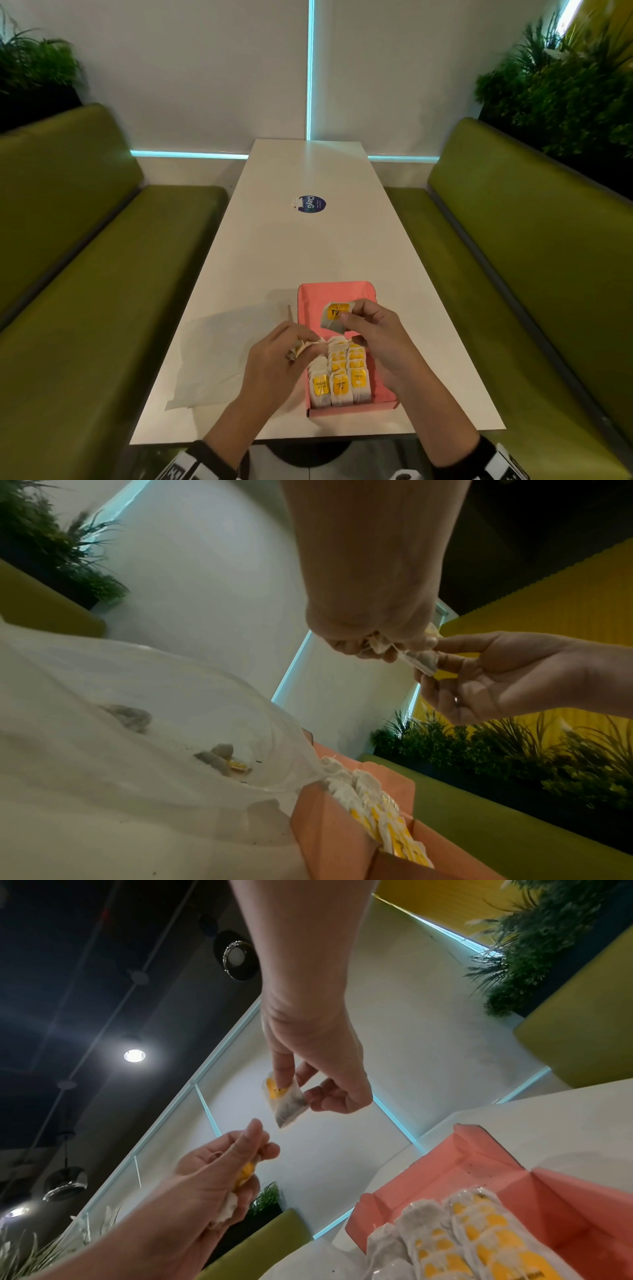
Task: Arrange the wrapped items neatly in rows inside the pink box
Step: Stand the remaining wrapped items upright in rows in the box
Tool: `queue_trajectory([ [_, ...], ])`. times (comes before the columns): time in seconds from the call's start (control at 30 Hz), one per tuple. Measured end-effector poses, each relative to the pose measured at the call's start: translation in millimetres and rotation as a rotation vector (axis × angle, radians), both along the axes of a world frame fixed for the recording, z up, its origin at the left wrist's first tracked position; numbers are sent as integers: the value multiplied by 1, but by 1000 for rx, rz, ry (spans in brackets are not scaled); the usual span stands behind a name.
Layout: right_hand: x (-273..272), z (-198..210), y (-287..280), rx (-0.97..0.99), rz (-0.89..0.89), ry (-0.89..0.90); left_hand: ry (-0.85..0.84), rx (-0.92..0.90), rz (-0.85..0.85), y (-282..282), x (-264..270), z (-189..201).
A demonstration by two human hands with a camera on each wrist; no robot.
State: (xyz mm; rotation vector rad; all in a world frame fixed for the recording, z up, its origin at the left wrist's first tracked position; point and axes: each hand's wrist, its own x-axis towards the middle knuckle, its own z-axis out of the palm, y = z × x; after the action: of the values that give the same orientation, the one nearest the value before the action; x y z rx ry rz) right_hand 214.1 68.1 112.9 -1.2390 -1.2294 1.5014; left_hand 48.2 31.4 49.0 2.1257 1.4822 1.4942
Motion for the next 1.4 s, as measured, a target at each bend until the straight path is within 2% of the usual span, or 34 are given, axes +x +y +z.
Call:
queue_trajectory([
  [0.1, 2, 1, 0, 24, -4, -20, -211, -91, 83, 2, -1, 4],
  [0.17, 3, 3, -1, 31, 20, -17, -295, -176, 82, 2, 1, 11],
  [0.3, 3, 4, -3, 35, 62, -17, -423, -399, -110, 0, 11, 24],
  [0.37, 1, 3, -3, 27, 57, -9, -437, -443, -163, -1, 16, 27],
  [0.5, 3, 1, -5, 13, 68, -11, -451, -466, -155, -1, 20, 26],
  [0.63, 12, -4, -3, 66, 153, -180, -399, -509, -141, 0, 23, 22],
  [0.8, 26, -16, 5, 91, 114, -312, -207, -655, -162, 7, 29, 8],
  [0.9, 41, -27, 13, 91, 97, -410, -14, -640, -77, 14, 31, -2],
  [1.03, 56, -45, 16, 59, 114, -579, 232, -640, -69, 21, 45, -17],
  [1.13, 60, -58, 12, 40, 201, -700, 483, -603, -43, 24, 58, -29],
  [1.27, 60, -74, 7, 111, 341, -935, 716, -657, 4, 29, 67, -46],
  [1.33, 59, -79, 6, 114, 412, -964, 782, -680, 35, 30, 69, -52],
  [1.4, 58, -84, 5, 105, 476, -972, 774, -707, 44, 30, 70, -57],
])
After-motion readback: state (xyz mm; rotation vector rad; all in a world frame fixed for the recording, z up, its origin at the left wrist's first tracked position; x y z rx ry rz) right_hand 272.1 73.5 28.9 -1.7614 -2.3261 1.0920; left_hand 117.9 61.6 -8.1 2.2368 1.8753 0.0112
